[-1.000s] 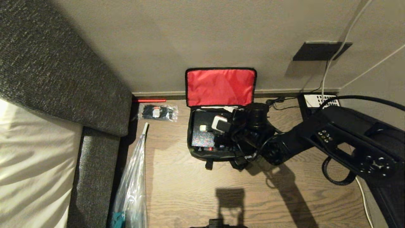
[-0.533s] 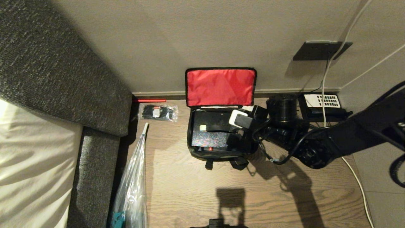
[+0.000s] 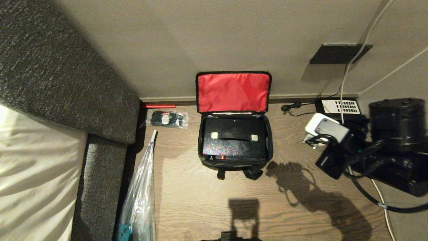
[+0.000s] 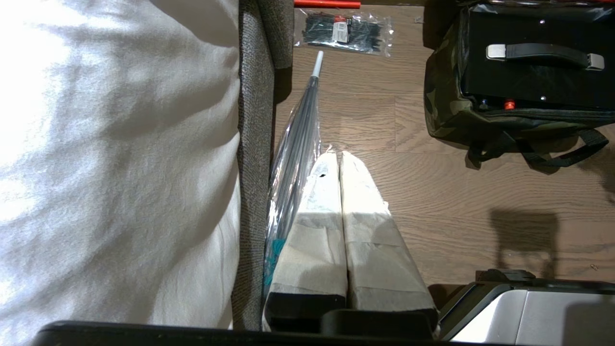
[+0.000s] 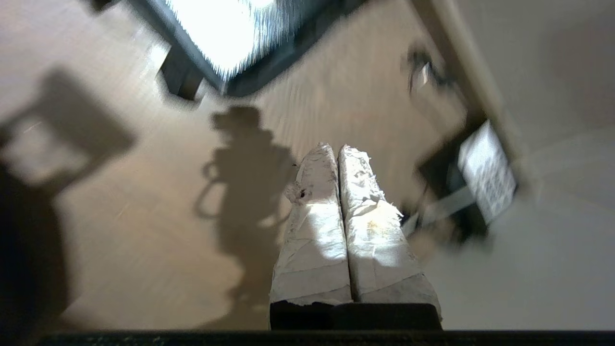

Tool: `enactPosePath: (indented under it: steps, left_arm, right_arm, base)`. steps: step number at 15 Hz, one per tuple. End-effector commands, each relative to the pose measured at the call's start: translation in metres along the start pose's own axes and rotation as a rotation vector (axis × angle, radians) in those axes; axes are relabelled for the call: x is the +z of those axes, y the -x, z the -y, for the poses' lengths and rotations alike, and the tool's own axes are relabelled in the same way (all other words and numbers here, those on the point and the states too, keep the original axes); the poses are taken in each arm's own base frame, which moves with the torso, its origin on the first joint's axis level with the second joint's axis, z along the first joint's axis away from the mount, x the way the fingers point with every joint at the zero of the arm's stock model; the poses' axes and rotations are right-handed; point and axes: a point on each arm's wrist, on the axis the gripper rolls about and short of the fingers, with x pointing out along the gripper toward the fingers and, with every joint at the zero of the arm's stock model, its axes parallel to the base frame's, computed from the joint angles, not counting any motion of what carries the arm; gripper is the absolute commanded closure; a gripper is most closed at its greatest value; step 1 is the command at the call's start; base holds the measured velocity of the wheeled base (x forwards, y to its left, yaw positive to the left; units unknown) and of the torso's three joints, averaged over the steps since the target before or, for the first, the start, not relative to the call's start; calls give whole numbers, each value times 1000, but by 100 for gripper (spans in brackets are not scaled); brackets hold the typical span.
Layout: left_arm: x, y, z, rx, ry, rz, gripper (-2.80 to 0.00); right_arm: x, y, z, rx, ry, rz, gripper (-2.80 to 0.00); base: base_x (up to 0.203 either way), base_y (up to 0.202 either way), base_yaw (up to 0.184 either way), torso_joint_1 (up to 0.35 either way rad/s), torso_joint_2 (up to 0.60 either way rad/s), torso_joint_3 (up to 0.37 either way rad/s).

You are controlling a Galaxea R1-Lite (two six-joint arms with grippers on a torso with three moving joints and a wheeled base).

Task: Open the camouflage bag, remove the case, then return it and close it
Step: Close the top of the storage box

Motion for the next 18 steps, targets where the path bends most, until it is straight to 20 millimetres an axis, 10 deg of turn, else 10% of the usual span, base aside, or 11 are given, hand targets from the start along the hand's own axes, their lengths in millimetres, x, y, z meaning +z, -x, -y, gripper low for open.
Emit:
enactPosePath:
  steps: [1,5,9,18]
  left_arm:
    - [0,0,0,0,0,1,0]
    - [0,0,0,2,1,1,0]
    - [0,0,0,2,0,1,0]
    - [0,0,0,2,1,1,0]
  right_arm:
    - [-30,89,12,-13,-112,0,0]
    - [-95,181,1,-52,-343,-166,0]
    - [-127,225,-24,-211,-807,-173,0]
    - [-97,190,-6,184,-978,-175,0]
  base:
    - [0,0,0,0,0,0]
    - [0,0,0,0,0,0]
    - [0,0,0,0,0,0]
    - [0,0,0,0,0,0]
